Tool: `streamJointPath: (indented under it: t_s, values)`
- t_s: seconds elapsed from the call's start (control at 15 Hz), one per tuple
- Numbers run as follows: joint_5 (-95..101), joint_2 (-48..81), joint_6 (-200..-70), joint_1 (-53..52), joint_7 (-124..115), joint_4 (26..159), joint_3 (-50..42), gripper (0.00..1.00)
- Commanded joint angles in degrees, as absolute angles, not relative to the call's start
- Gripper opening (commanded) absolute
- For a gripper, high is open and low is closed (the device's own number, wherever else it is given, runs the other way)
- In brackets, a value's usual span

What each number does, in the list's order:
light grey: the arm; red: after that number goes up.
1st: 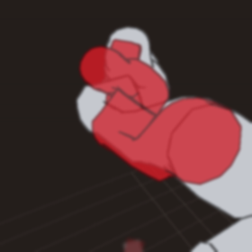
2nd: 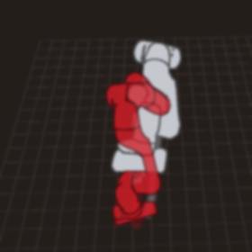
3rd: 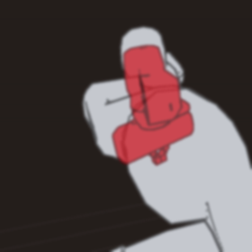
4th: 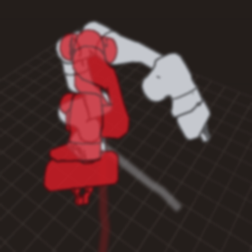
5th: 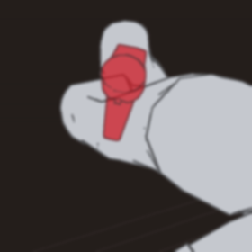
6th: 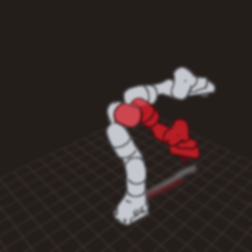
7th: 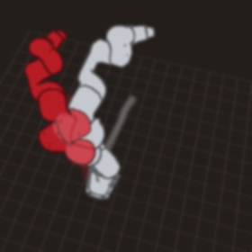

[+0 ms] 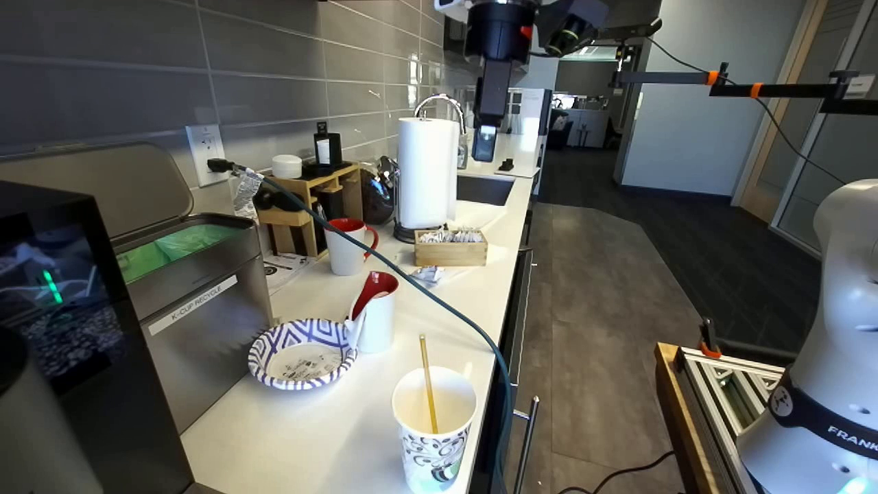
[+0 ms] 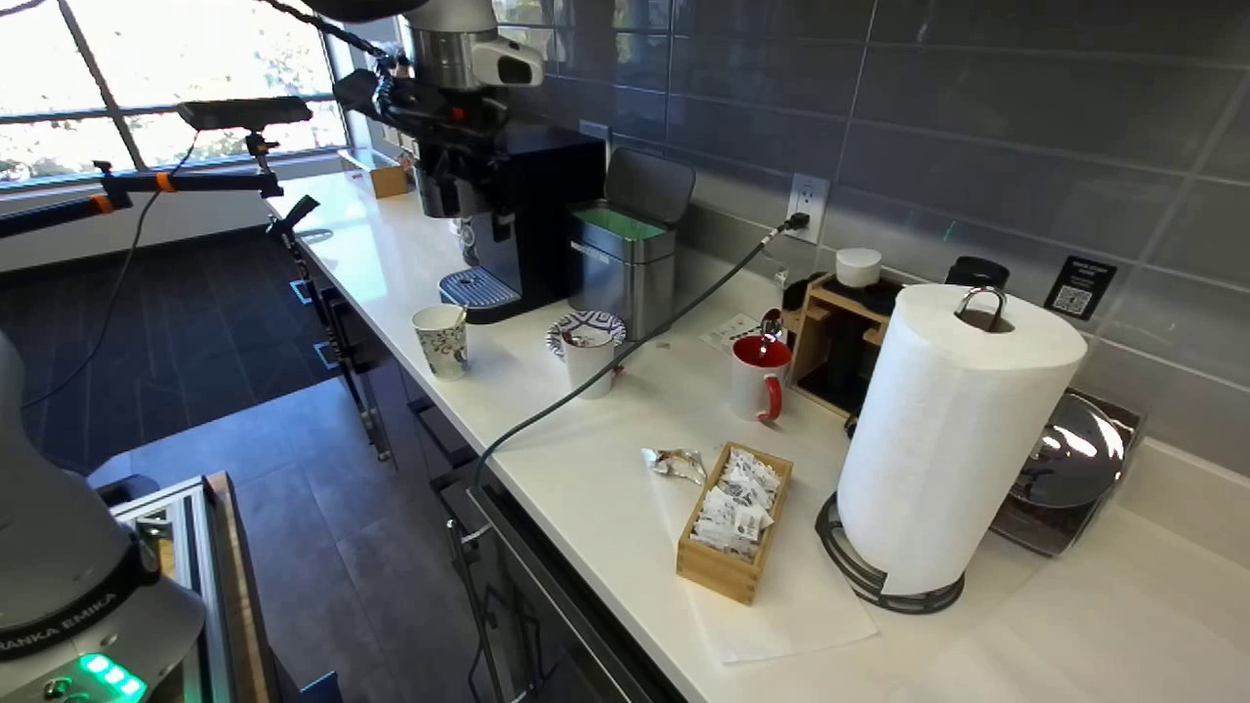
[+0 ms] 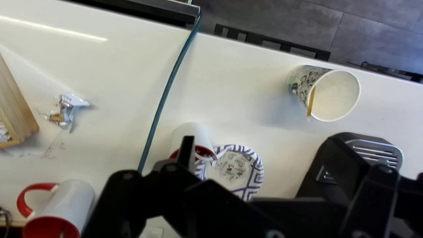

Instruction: Place one coffee pod on the counter.

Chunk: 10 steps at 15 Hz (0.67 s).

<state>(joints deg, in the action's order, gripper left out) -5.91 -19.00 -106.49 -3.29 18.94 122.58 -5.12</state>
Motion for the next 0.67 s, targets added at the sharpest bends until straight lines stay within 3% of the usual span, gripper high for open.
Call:
streamJointPath:
  t_s: [0.0, 0.33, 0.6]
  values:
    - [-10.44, -19.49, -103.35, -3.87, 26.76, 115.70, -6.81, 1.00]
    - [-12.12, -20.38, -96.96, -3.33, 30.01, 105.44, -7.99, 1.00]
    - [-12.01, -22.01, -99.54, -2.59, 25.55, 99.08, -7.67, 1.00]
